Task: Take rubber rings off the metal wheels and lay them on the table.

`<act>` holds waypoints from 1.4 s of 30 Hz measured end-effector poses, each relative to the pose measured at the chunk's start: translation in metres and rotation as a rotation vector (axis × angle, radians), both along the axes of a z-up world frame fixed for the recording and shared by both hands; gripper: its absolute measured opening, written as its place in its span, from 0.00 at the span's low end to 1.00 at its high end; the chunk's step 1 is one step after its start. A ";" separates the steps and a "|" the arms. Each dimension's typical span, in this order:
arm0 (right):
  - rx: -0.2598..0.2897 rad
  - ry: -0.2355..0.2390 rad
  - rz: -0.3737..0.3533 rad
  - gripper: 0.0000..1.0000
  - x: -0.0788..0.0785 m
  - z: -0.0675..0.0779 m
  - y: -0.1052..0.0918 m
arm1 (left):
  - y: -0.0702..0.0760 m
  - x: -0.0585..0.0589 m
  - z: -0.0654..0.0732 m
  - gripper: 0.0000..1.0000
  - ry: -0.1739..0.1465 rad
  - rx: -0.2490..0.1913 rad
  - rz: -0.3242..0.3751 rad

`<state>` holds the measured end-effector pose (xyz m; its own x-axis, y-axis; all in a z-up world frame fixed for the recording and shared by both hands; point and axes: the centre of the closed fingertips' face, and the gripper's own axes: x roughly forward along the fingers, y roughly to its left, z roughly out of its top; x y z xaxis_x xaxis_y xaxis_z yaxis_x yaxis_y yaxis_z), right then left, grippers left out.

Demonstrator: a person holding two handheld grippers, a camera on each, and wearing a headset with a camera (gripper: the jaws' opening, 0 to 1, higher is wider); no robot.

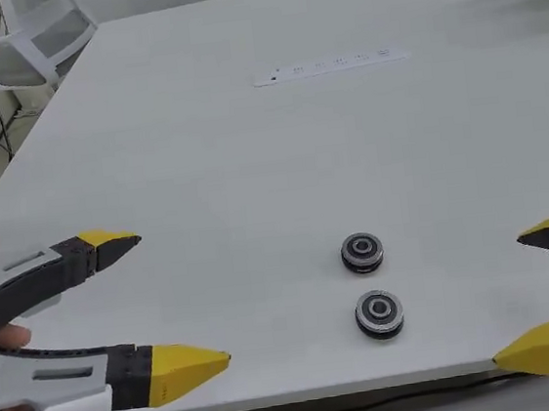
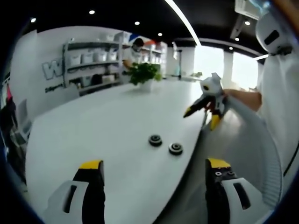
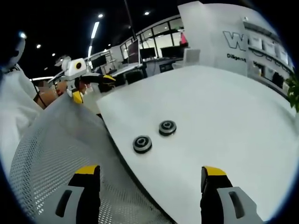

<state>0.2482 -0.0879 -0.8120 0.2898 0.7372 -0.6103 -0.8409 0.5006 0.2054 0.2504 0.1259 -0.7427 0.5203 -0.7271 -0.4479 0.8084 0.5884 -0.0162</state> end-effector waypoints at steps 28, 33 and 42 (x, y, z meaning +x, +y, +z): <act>0.012 -0.129 0.123 0.83 0.027 0.045 0.036 | -0.059 0.023 0.027 0.87 -0.113 0.034 -0.203; 0.030 -0.153 0.144 0.80 0.033 0.047 0.043 | -0.073 0.029 0.027 0.84 -0.093 0.000 -0.219; 0.113 -0.102 0.232 0.71 0.027 0.025 0.064 | -0.100 0.039 0.011 0.80 -0.021 -0.038 -0.278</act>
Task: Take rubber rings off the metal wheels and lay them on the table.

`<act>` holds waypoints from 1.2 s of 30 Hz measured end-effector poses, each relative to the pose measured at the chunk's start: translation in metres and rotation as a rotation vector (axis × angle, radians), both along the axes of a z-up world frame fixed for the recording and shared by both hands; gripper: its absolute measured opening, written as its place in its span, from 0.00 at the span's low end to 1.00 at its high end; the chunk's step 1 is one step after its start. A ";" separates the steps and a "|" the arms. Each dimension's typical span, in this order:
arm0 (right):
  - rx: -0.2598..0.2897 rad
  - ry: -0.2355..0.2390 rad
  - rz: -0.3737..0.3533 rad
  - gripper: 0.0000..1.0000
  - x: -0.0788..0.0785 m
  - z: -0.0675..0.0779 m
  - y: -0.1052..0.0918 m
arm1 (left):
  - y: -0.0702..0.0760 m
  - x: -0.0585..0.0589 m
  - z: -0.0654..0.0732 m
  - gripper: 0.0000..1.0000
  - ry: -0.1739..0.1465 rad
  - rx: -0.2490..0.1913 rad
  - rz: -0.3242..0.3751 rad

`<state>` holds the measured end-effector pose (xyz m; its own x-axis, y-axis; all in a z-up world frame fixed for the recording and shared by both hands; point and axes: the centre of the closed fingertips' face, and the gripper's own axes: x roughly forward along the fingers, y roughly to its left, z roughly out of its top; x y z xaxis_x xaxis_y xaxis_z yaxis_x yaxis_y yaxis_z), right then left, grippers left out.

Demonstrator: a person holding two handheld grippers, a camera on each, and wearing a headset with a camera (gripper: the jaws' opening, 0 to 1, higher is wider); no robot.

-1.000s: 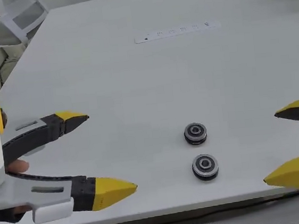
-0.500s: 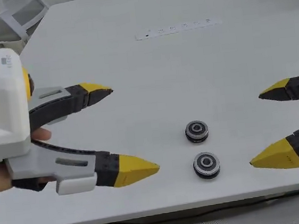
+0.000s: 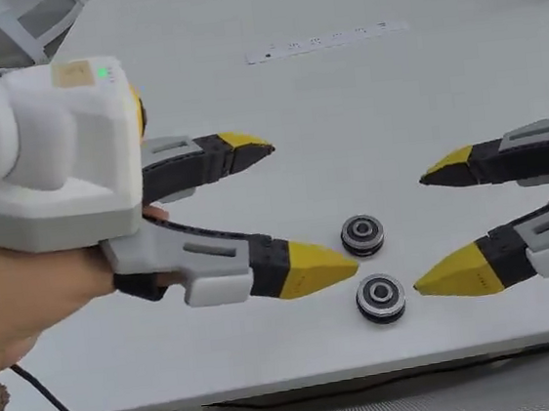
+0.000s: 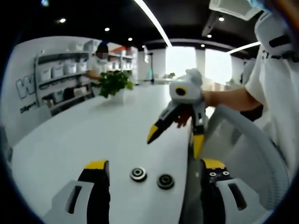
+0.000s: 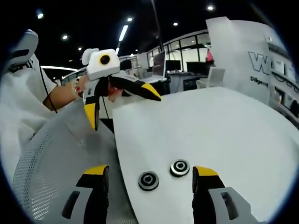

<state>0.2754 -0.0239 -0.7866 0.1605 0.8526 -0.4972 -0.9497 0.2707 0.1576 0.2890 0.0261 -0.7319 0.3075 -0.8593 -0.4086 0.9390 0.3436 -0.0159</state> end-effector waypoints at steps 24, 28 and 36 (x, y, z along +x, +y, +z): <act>-0.107 -0.014 0.081 0.42 -0.003 -0.060 0.004 | -0.050 -0.015 -0.080 0.54 0.069 0.121 -0.178; -0.115 -0.009 0.091 0.42 -0.006 -0.064 0.006 | -0.050 -0.012 -0.088 0.50 0.102 0.111 -0.168; -0.111 -0.027 0.108 0.32 -0.007 -0.068 0.009 | -0.049 -0.005 -0.094 0.34 0.098 0.084 -0.120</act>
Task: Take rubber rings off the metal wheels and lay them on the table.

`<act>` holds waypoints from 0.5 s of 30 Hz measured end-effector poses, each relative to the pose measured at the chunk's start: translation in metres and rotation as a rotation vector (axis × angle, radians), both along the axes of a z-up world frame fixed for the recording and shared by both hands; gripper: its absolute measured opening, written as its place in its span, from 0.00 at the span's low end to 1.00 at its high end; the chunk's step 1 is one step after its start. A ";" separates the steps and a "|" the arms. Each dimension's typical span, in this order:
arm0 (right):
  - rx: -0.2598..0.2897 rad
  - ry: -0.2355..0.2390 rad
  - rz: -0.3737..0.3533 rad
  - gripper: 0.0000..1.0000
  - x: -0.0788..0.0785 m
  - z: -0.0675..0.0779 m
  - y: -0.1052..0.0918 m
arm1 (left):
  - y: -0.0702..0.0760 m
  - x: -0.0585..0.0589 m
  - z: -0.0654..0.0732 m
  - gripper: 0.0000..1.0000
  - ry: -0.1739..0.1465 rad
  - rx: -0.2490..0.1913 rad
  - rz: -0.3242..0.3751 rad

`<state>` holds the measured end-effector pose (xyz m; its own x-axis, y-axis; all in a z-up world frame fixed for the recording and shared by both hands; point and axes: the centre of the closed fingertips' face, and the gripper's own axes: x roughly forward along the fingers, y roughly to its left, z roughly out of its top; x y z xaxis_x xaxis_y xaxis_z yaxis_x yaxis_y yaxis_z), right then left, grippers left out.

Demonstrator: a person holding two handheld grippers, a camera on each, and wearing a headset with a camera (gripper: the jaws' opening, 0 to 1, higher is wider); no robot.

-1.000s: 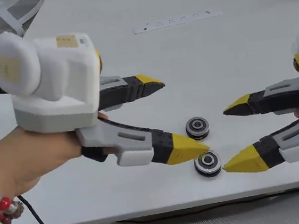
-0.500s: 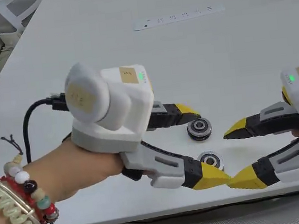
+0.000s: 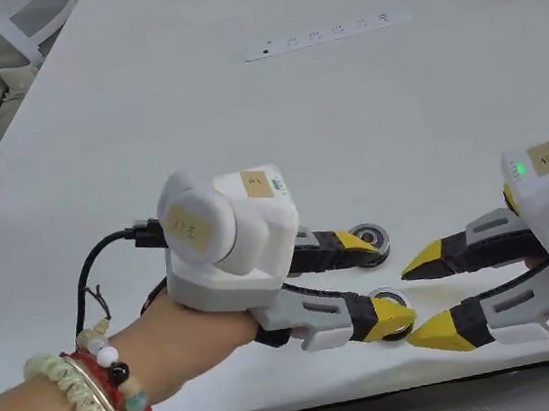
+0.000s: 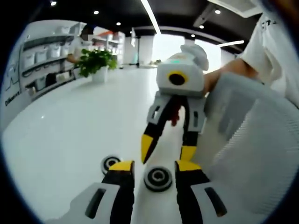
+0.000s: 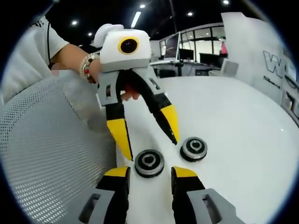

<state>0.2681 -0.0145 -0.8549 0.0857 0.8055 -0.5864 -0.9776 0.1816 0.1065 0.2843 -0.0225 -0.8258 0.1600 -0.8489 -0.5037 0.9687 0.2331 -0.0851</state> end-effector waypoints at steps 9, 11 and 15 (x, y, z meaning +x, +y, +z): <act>-0.008 -0.010 0.014 0.27 -0.003 -0.005 0.003 | 0.002 -0.005 -0.010 0.22 0.012 0.009 -0.001; -0.014 -0.020 0.021 0.26 -0.003 -0.006 0.001 | 0.002 -0.008 -0.013 0.22 0.008 0.023 -0.014; -0.020 -0.027 0.020 0.26 -0.001 -0.008 0.000 | 0.002 -0.011 -0.019 0.20 -0.008 0.050 -0.030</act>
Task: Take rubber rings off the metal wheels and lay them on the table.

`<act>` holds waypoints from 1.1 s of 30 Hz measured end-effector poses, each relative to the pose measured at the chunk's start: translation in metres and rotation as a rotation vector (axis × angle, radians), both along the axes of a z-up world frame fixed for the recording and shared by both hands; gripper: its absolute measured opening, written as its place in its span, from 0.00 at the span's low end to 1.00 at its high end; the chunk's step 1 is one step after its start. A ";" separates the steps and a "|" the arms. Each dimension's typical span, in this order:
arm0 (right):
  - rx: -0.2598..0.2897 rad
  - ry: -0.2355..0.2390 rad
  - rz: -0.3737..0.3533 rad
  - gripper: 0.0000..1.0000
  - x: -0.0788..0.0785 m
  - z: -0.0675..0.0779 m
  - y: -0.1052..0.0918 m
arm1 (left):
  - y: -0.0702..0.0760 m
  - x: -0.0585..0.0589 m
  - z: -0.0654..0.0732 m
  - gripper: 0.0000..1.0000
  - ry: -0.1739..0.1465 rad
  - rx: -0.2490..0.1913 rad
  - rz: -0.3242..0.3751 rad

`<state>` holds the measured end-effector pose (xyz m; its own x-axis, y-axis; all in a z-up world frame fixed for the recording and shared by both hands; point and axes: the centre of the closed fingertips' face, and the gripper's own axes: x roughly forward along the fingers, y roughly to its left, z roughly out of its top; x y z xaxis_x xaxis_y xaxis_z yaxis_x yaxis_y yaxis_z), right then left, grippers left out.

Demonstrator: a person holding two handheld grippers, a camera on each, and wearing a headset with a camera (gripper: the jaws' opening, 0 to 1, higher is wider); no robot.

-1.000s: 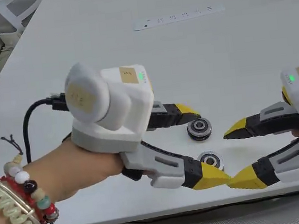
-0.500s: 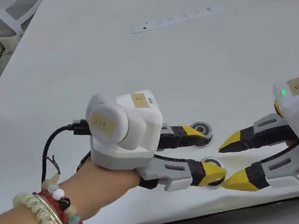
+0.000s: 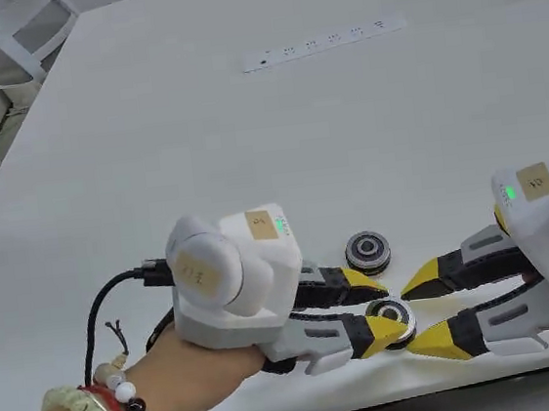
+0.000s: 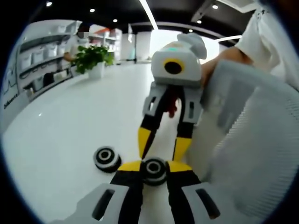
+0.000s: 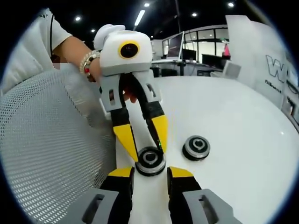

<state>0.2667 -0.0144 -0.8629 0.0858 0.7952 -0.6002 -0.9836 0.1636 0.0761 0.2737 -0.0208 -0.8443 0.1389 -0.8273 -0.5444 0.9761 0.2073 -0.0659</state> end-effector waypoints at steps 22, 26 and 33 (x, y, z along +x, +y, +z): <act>-0.004 -0.002 0.006 0.19 0.004 -0.003 -0.002 | 0.000 0.001 -0.004 0.14 -0.045 0.019 -0.029; -0.023 -0.017 0.002 0.08 0.006 -0.003 -0.006 | 0.002 0.005 -0.004 0.14 -0.044 0.018 -0.027; -0.043 -0.034 0.013 0.05 0.006 -0.004 -0.006 | 0.002 0.005 -0.005 0.14 -0.037 0.018 -0.019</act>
<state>0.2726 -0.0202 -0.8666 0.0966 0.7699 -0.6308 -0.9875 0.1535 0.0361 0.2789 -0.0188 -0.8489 0.1431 -0.8200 -0.5542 0.9816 0.1892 -0.0264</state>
